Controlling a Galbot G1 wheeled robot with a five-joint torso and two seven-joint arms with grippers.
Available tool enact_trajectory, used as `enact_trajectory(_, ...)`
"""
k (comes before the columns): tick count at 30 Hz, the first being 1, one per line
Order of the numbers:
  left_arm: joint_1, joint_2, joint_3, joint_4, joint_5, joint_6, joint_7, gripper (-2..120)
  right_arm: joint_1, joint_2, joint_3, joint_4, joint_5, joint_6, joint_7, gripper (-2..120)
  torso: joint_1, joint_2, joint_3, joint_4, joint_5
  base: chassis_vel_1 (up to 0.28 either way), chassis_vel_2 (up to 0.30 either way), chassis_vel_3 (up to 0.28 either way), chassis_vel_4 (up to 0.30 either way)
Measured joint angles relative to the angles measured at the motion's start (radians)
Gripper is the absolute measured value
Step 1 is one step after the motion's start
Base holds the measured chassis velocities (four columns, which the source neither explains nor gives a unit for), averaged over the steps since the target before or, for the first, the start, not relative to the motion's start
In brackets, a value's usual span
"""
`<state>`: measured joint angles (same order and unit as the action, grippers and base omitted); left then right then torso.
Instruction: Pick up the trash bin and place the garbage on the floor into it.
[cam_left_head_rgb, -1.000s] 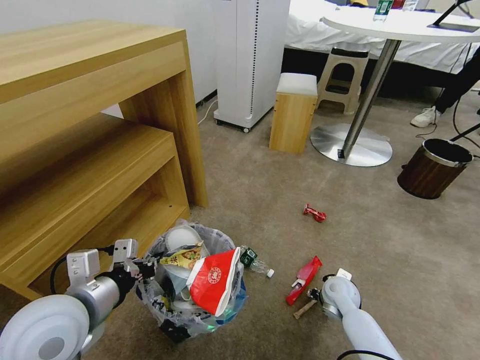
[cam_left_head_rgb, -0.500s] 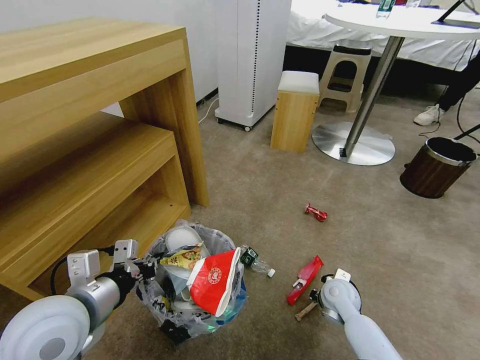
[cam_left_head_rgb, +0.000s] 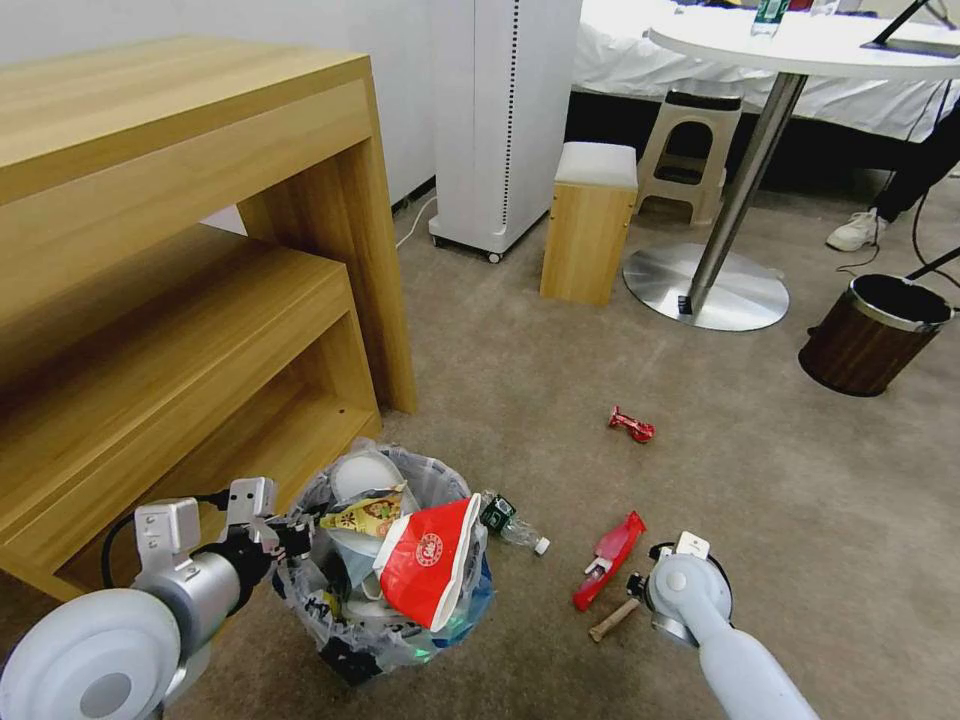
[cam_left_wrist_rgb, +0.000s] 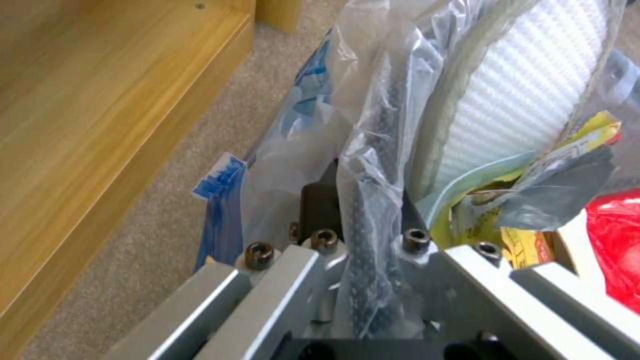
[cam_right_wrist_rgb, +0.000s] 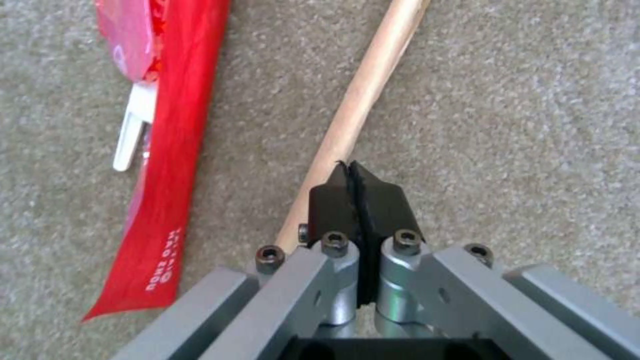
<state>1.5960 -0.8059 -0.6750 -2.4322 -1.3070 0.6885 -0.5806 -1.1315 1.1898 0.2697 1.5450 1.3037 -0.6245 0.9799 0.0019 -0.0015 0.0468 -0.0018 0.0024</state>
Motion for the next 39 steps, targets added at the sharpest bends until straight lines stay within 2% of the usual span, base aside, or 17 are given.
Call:
enact_trajectory(8, -0.001, 0.003, -0.002, 0.003, 0.0, 0.0, 0.001, 1, 0.005, 0.011, 0.0, -0.014, -0.001, 0.0, -0.009, 0, 0.0, 0.0, 0.0, 0.0, -0.0001, 0.0, 0.0, 0.0, 0.0)
enact_trajectory(13, -0.004, 0.005, 0.0, 0.006, -0.001, -0.001, 0.002, 1, 0.008, 0.026, 0.0, -0.031, -0.003, -0.003, -0.025, 19, 0.0, 0.0, 0.0, 0.0, -0.0001, 0.0, 0.0, 0.0, 0.0)
enact_trajectory(15, -0.004, 0.005, 0.0, 0.007, 0.0, -0.001, 0.002, 1, 0.007, 0.028, -0.001, -0.031, -0.003, -0.003, -0.026, 22, 0.0, 0.0, 0.0, 0.0, -0.0001, 0.0, 0.0, 0.0, 0.0)
enact_trajectory(17, -0.004, 0.005, -0.001, 0.009, 0.0, -0.001, 0.005, 1, 0.005, 0.033, -0.005, -0.024, -0.001, -0.007, -0.027, 34, 0.0, 0.0, 0.0, 0.0, -0.0002, 0.0, 0.0, 0.0, 0.0)
enact_trajectory(19, -0.004, 0.005, -0.001, 0.01, 0.0, -0.001, 0.006, 1, 0.004, 0.034, -0.007, -0.023, -0.002, -0.007, -0.027, 38, 0.0, 0.0, 0.0, 0.0, -0.0001, 0.0, 0.0, 0.0, 0.0)
enact_trajectory(22, -0.002, 0.004, -0.004, 0.011, 0.005, -0.002, 0.011, 1, 0.006, 0.037, -0.01, -0.029, -0.009, -0.008, -0.027, 53, 0.0, 0.0, 0.0, 0.0, -0.0001, 0.0, 0.0, 0.0, 0.0)
enact_trajectory(24, -0.001, 0.004, -0.005, 0.011, 0.005, -0.002, 0.012, 1, 0.007, 0.036, -0.01, -0.03, -0.01, -0.008, -0.027, 57, 0.0, 0.0, 0.0, 0.0, -0.0001, 0.0, 0.0, 0.0, 0.0)
enact_trajectory(26, 0.0, 0.004, -0.007, 0.012, 0.008, -0.004, 0.014, 1, 0.007, 0.03, -0.007, -0.034, -0.013, -0.008, -0.028, 68, 0.0, 0.0, 0.0, 0.0, -0.0002, 0.0, 0.0, 0.0, 0.0)
enact_trajectory(28, 0.0, 0.004, -0.007, 0.012, 0.008, -0.005, 0.015, 1, 0.008, 0.03, -0.006, -0.035, -0.014, -0.008, -0.028, 71, 0.0, 0.0, 0.0, 0.0, -0.0002, 0.0, 0.0, 0.0, 0.0)
enact_trajectory(33, 0.0, 0.004, -0.004, 0.012, 0.013, -0.006, 0.018, 1, 0.009, 0.034, -0.005, -0.041, -0.023, -0.007, -0.032, 61, 0.0, 0.0, 0.0, 0.0, -0.0002, 0.0, 0.0, 0.0, 0.0)
enact_trajectory(39, 0.0, 0.005, -0.005, 0.013, 0.014, -0.007, 0.02, 1, 0.011, 0.038, -0.004, -0.049, -0.03, -0.005, -0.038, 58, 0.0, 0.0, 0.0, 0.0, -0.0002, 0.0, 0.0, 0.0, 0.0)
